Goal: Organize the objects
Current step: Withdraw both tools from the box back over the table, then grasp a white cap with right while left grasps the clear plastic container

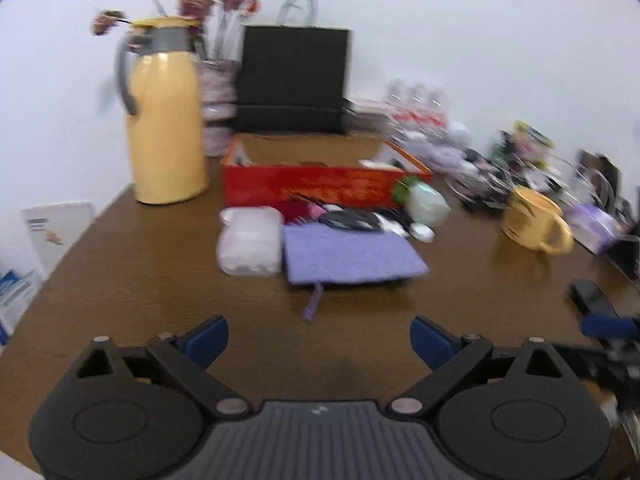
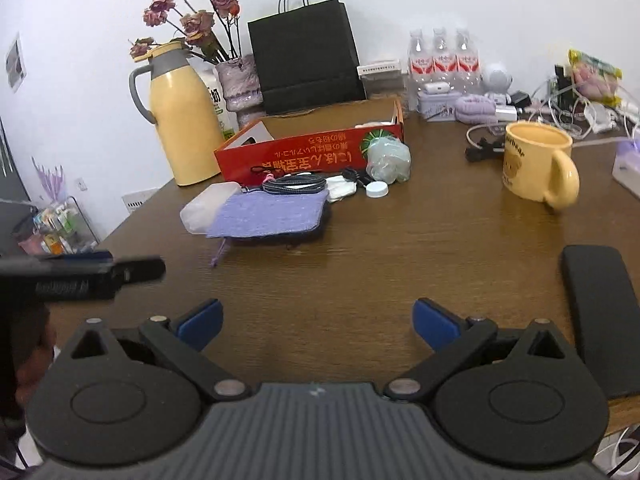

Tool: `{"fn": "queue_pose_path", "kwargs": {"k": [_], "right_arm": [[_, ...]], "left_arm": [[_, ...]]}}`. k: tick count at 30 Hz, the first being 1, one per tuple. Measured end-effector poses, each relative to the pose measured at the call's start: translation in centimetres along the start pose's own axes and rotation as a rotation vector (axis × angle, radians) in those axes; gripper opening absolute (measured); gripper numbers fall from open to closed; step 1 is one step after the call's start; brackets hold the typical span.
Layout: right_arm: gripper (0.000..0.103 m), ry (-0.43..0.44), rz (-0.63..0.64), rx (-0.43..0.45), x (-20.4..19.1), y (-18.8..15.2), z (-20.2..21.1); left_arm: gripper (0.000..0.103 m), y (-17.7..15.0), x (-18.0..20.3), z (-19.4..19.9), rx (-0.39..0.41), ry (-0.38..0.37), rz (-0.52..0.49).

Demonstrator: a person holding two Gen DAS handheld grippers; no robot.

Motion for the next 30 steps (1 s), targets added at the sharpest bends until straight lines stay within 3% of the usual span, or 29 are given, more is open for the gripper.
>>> {"fn": "queue_pose_path", "kwargs": {"k": [8,11,13,15,18,23,26,27,29,30], "right_arm": [[0.103,-0.04,0.11,0.036,0.0,1.4,-2.9],[0.103,-0.095,0.155,0.066,1.1,2.6,-5.6],[0.103,-0.11,0.137,0.074,2.0,3.4,-8.2],[0.097,-0.107,0.101,0.093,2.8,4.0,-11.0],[0.08,-0.135,0.082,0.063,4.0,4.0,-15.9],[0.07,-0.174,0.105,0.03,5.2,3.6,-21.5],[0.065,-0.188,0.147,0.006,5.5,3.3,-23.4],[0.056,-0.192,0.159,-0.009,5.5,3.1,-23.9],[0.042,-0.183,0.154,-0.019,5.6,2.9,-24.6],[0.042,-0.179,0.143,-0.027,5.7,2.9,-24.8]], "left_arm": [[0.097,-0.3,-1.2,-3.0,-0.011,0.008,0.039],[0.098,0.9,-2.5,-5.7,0.035,0.032,0.03],[0.098,1.8,-3.9,-8.1,0.071,0.09,0.025],[0.097,2.4,-5.3,-11.0,0.075,0.157,0.03],[0.096,2.9,-5.8,-14.9,0.053,0.136,0.035],[0.094,2.3,-5.9,-19.3,0.022,0.109,0.015],[0.095,1.6,-6.4,-20.6,0.013,0.084,0.063],[0.095,1.6,-6.5,-20.8,0.007,0.076,0.084],[0.085,1.7,-6.8,-21.3,0.001,0.065,0.109],[0.074,1.8,-7.1,-21.5,-0.007,0.071,0.119]]}}
Point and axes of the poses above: each gripper's, at about its wrist camera, not at the fingertips, and z roughly against the way its jaws point, x to its right, y to its top, the point moved 9 cm from there along -z, roughly the way its jaws point, and after that the axes turned 15 degrees about x, right-handed, at the moved point
